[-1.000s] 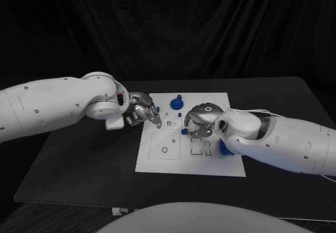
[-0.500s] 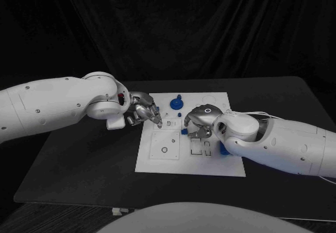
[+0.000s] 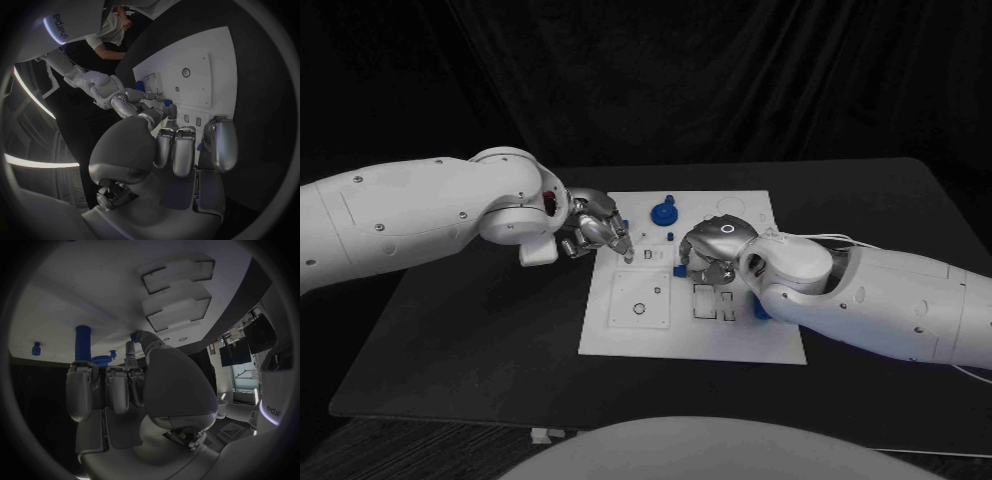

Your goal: Assemble the parts on the task board

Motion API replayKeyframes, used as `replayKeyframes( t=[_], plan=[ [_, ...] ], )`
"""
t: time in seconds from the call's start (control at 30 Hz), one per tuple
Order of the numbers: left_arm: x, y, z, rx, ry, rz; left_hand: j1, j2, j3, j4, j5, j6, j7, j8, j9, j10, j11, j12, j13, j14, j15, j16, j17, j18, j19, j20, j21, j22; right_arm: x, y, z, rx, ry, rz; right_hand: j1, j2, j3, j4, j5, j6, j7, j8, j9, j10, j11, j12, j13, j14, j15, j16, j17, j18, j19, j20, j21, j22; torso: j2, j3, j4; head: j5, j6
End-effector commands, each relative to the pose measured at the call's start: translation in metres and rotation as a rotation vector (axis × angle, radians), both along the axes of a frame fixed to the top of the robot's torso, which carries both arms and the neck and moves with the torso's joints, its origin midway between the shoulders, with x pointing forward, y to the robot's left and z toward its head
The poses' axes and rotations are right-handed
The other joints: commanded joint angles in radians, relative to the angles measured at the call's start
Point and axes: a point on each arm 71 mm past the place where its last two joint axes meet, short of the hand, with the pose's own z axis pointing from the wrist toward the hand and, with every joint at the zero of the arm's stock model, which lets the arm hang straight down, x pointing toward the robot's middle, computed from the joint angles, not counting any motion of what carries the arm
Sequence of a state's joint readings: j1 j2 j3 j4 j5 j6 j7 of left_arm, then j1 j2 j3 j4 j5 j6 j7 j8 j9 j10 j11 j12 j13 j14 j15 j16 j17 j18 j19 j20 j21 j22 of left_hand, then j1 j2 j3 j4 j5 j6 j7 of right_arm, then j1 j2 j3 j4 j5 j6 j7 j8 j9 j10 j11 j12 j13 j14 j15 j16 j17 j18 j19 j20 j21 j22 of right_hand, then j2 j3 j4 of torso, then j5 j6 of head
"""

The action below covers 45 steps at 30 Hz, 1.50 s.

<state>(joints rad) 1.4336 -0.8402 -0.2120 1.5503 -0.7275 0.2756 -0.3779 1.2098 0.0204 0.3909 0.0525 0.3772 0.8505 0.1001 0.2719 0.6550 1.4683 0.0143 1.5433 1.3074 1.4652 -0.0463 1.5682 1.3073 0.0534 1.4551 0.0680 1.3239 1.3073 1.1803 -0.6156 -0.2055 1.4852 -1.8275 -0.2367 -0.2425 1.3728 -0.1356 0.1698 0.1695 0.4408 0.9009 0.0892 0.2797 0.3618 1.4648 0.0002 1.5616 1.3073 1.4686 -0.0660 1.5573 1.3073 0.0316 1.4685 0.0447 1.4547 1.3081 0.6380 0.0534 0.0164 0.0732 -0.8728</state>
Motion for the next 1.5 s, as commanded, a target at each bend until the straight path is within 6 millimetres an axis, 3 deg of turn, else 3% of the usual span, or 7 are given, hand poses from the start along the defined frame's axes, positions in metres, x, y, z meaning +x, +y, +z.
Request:
replayKeyframes(
  t=[0.03,0.17,0.47,0.77,0.83,1.03,1.5],
  plan=[
    [0.0,-0.002,0.001,-0.014,0.004,-0.017,0.001,0.01,0.004,0.001,-0.005,0.003,0.001,-0.006,-0.002,0.072,0.006,-0.007,0.23,0.106,0.01,0.003,0.264,0.002,-0.005,0.004,-0.004,0.19,-0.001,0.002,0.002,0.033,-0.027,0.019,0.0,0.004,0.003,0.0,0.0,0.009,0.0,0.005,0.002,0.1,-0.001,0.005,0.253,0.097,0.003,0.004,0.241,-0.002,0.045,0.004,-0.001,0.223,0.001,-0.0003,0.0009,-0.001,0.0],
    [0.0,-0.002,0.001,-0.012,0.007,-0.018,0.001,0.01,0.004,0.001,-0.005,0.003,0.001,-0.006,-0.003,0.071,0.006,-0.007,0.229,0.106,0.01,0.003,0.264,0.002,-0.006,0.004,-0.005,0.189,-0.001,0.002,0.001,0.038,-0.015,0.02,-0.016,0.0,0.001,0.004,-0.023,-0.01,0.002,0.0,0.003,0.1,-0.002,0.005,0.253,0.097,0.002,0.004,0.242,-0.002,0.046,0.002,0.0,0.224,0.0,-0.0003,0.0008,-0.001,0.0],
    [0.001,-0.003,0.001,-0.01,0.01,-0.024,0.002,0.011,0.004,0.001,-0.006,0.003,0.001,-0.006,-0.003,0.071,0.006,-0.008,0.229,0.106,0.01,0.003,0.264,0.002,-0.007,0.004,-0.006,0.189,0.0,0.002,-0.001,0.023,0.009,0.014,-0.054,-0.019,-0.023,0.035,-0.217,-0.12,0.023,-0.047,-0.021,0.096,0.016,0.001,0.244,0.096,0.016,0.002,0.238,0.0,0.042,0.013,-0.007,0.221,-0.001,-0.0003,0.0002,0.002,0.0],
    [0.001,-0.004,0.0,-0.006,0.015,-0.028,0.003,0.013,0.006,0.002,-0.009,0.004,0.001,-0.006,-0.008,0.066,0.007,-0.013,0.224,0.106,0.011,0.003,0.264,0.006,-0.015,0.005,-0.021,0.185,0.0,0.003,-0.003,0.004,0.022,0.005,-0.064,-0.017,-0.028,0.052,-0.238,-0.12,0.025,-0.042,-0.022,0.095,0.022,0.001,0.242,0.095,0.021,0.001,0.235,0.001,0.039,0.018,-0.013,0.219,-0.001,-0.0006,0.0009,0.0,0.0],
    [0.001,-0.004,0.0,-0.006,0.016,-0.029,0.003,0.013,0.006,0.002,-0.009,0.004,0.001,-0.006,-0.008,0.066,0.007,-0.013,0.224,0.106,0.011,0.003,0.264,0.006,-0.015,0.005,-0.021,0.185,0.0,0.003,-0.004,-0.001,0.025,0.001,-0.053,-0.012,-0.022,0.05,-0.208,-0.105,0.025,-0.031,-0.019,0.095,0.026,0.0,0.242,0.095,0.025,0.001,0.234,0.001,0.039,0.021,-0.014,0.219,-0.001,-0.0007,0.0007,0.0,0.0],
    [0.001,-0.004,0.0,-0.005,0.018,-0.032,0.003,0.013,0.006,0.003,-0.009,0.004,0.002,-0.007,-0.009,0.064,0.008,-0.015,0.222,0.106,0.011,0.003,0.264,0.006,-0.017,0.006,-0.025,0.184,0.0,0.003,-0.007,-0.018,0.037,-0.015,-0.045,-0.008,-0.009,0.037,-0.02,-0.059,0.022,0.006,-0.003,0.091,0.028,-0.002,0.235,0.093,0.028,-0.002,0.228,0.004,0.033,0.026,-0.023,0.216,-0.001,-0.0003,0.0005,0.002,0.0],
    [0.0,-0.006,-0.002,0.0,0.029,-0.044,0.001,0.015,0.007,0.007,-0.009,0.005,0.003,-0.007,-0.014,0.06,0.009,-0.019,0.219,0.106,0.013,0.003,0.264,0.008,-0.022,0.007,-0.031,0.182,-0.001,0.002,-0.017,-0.032,0.052,-0.044,-0.04,-0.003,0.004,0.02,0.017,-0.03,0.014,0.039,0.02,0.086,0.022,-0.005,0.228,0.091,0.024,-0.006,0.22,0.007,0.027,0.024,-0.037,0.211,-0.001,-0.0003,0.0013,0.002,0.0]
  ],
)
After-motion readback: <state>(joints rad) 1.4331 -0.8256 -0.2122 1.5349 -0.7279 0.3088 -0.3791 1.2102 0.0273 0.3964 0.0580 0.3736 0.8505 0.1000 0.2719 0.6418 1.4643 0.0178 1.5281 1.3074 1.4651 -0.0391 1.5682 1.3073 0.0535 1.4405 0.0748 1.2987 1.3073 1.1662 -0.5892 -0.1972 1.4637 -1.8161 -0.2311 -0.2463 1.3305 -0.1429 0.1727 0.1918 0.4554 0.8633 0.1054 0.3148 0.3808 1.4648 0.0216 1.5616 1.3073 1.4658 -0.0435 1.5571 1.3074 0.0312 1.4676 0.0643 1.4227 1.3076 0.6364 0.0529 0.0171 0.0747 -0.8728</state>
